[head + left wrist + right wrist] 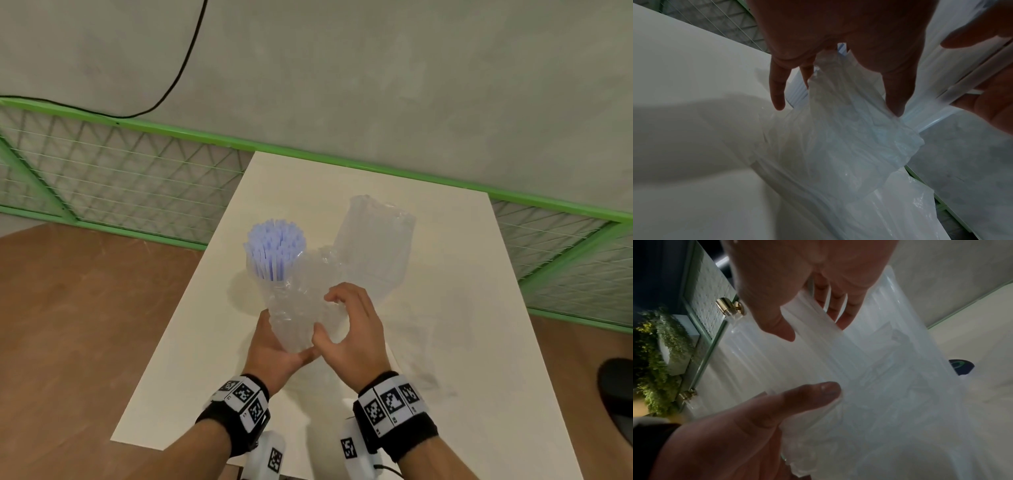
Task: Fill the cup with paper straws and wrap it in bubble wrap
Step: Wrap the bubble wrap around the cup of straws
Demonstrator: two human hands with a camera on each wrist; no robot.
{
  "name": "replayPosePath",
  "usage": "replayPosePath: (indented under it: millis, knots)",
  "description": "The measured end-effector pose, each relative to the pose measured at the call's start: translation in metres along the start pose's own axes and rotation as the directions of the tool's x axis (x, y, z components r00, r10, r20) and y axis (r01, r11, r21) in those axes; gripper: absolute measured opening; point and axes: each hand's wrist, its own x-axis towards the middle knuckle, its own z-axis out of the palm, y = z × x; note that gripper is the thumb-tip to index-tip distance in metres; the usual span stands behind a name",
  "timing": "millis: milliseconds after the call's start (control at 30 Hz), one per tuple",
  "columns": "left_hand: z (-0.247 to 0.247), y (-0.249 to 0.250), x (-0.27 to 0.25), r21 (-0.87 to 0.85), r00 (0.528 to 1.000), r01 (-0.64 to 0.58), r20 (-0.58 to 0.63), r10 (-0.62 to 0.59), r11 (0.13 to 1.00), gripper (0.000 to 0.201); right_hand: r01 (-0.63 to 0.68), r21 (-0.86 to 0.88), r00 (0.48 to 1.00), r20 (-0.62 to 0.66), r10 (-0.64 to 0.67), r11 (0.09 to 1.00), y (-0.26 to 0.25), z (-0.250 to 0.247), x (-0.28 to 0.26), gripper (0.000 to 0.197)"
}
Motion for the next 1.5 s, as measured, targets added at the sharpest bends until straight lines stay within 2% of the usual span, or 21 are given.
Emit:
replayPosePath:
  millis: [133, 233, 400, 633, 733, 933, 1067, 1167, 1300, 1500]
  knots:
    - [-0.002, -0.003, 0.001, 0.037, 1.000, 0.003, -0.015, -0.002, 0.999, 0.091, -0.067, 0.044, 0.997, -0.025, 0.068, 0.997, 0.002, 0.000, -0.001, 0.037]
    - [-0.004, -0.003, 0.000, 0.031, 1.000, 0.022, -0.014, -0.022, 0.999, 0.085, -0.014, 0.023, 0.997, -0.077, 0.015, 1.000, 0.004, 0.000, -0.001, 0.036]
    - [-0.004, -0.001, 0.000, 0.043, 0.999, 0.043, -0.033, -0.042, 0.998, 0.084, 0.106, -0.104, 0.987, -0.110, -0.117, 0.989, 0.012, 0.003, 0.002, 0.020]
    - [-0.004, -0.001, 0.001, 0.068, 0.997, 0.052, -0.057, -0.048, 0.996, 0.084, 0.116, -0.111, 0.981, -0.145, -0.131, 0.987, 0.012, -0.001, 0.011, 0.029]
    - [-0.003, -0.001, 0.001, 0.082, 0.996, 0.058, -0.072, -0.052, 0.995, 0.088, 0.130, -0.111, 0.969, -0.194, -0.150, 0.985, 0.012, 0.000, 0.013, 0.022]
    - [-0.003, 0.000, 0.001, 0.082, 0.995, 0.069, -0.078, -0.063, 0.994, 0.089, 0.105, -0.146, 0.964, -0.228, -0.137, 0.984, 0.016, 0.002, 0.021, 0.020]
    - [-0.003, 0.003, 0.000, 0.080, 0.996, 0.050, -0.080, -0.043, 0.996, 0.082, 0.119, -0.177, 0.939, -0.300, -0.169, 0.977, 0.011, -0.003, 0.027, 0.022]
    - [-0.002, 0.003, 0.000, 0.076, 0.996, 0.042, -0.079, -0.036, 0.996, 0.081, 0.048, -0.171, 0.934, -0.342, -0.105, 0.984, 0.011, -0.004, 0.027, 0.021]
    - [-0.002, 0.002, 0.000, 0.085, 0.995, 0.053, -0.086, -0.046, 0.995, 0.083, -0.013, -0.170, 0.941, -0.336, -0.046, 0.985, 0.020, -0.001, 0.029, 0.026]
    - [-0.003, 0.001, 0.001, 0.094, 0.995, 0.059, -0.089, -0.050, 0.994, 0.084, -0.010, -0.284, 0.928, -0.360, -0.097, 0.959, 0.025, -0.004, 0.029, 0.021]
